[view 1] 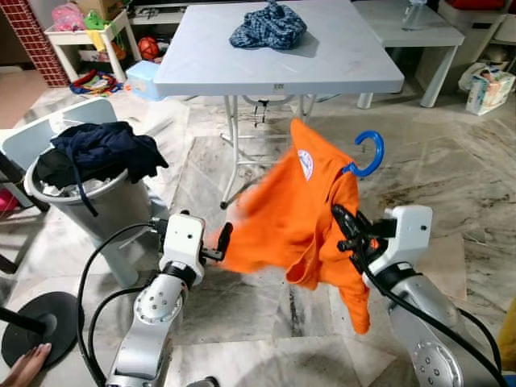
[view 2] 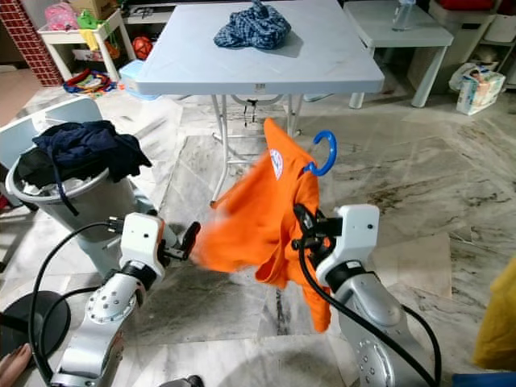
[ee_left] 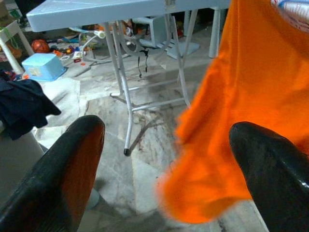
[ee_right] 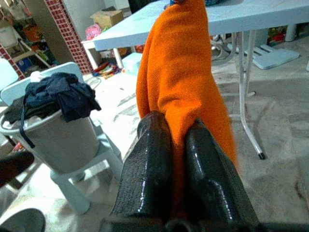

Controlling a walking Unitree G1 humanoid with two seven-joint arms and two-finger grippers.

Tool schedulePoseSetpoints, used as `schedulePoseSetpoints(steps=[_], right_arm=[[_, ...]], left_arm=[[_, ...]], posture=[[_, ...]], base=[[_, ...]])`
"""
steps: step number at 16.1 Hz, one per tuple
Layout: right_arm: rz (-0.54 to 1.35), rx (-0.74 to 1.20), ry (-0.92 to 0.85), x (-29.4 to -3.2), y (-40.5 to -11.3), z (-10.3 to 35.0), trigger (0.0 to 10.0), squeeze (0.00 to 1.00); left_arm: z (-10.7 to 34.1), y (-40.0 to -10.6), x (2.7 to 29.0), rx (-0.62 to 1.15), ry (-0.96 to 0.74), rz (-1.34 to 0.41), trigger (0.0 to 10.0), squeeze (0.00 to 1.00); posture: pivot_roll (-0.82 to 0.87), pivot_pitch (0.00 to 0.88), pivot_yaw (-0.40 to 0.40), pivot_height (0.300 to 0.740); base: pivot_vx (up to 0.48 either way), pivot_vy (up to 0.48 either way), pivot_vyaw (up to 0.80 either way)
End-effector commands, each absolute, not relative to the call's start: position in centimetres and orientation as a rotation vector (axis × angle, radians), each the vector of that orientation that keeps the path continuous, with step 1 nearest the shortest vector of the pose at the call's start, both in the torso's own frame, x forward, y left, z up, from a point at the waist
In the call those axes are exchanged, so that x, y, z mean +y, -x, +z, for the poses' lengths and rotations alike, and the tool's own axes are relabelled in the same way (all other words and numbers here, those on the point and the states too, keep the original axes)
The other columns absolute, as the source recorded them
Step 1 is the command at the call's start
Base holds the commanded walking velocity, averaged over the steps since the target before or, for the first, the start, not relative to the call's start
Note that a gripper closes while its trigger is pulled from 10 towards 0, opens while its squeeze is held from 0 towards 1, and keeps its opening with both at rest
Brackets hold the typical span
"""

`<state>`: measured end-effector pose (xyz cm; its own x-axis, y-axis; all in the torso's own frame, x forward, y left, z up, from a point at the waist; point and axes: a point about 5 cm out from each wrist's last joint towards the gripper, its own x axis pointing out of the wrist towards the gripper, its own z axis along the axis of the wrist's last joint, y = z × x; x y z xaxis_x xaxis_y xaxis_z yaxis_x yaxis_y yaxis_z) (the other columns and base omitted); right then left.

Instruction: Hang hanger

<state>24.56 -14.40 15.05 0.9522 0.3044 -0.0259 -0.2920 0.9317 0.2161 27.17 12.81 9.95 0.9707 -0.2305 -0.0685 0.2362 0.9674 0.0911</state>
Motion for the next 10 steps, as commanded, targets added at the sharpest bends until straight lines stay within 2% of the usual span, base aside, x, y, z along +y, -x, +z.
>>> schedulePoseSetpoints(steps=[1,3,10], right_arm=[[0.352,0.025,-0.219,-13.64,-24.37,15.78,10.0,0.00],[0.331,0.004,-0.212,-13.68,-24.59,15.93,10.0,0.00],[0.300,-0.030,-0.199,-13.65,-25.00,16.18,10.0,0.00]], left_arm=[[10.07,-27.21,13.12,0.049,-0.100,-0.225,10.0,0.00],[10.34,-27.20,13.00,0.037,-0.081,-0.238,10.0,0.00],[10.63,-27.18,13.09,0.019,-0.075,-0.252,10.0,0.00]], posture=[[-0.01,0.112,-0.007,0.740],[-0.02,0.115,-0.003,0.740],[-0.01,0.113,-0.001,0.740]], base=[[0.000,0.000,0.00],[0.000,0.000,0.00],[0.386,0.000,0.00]])
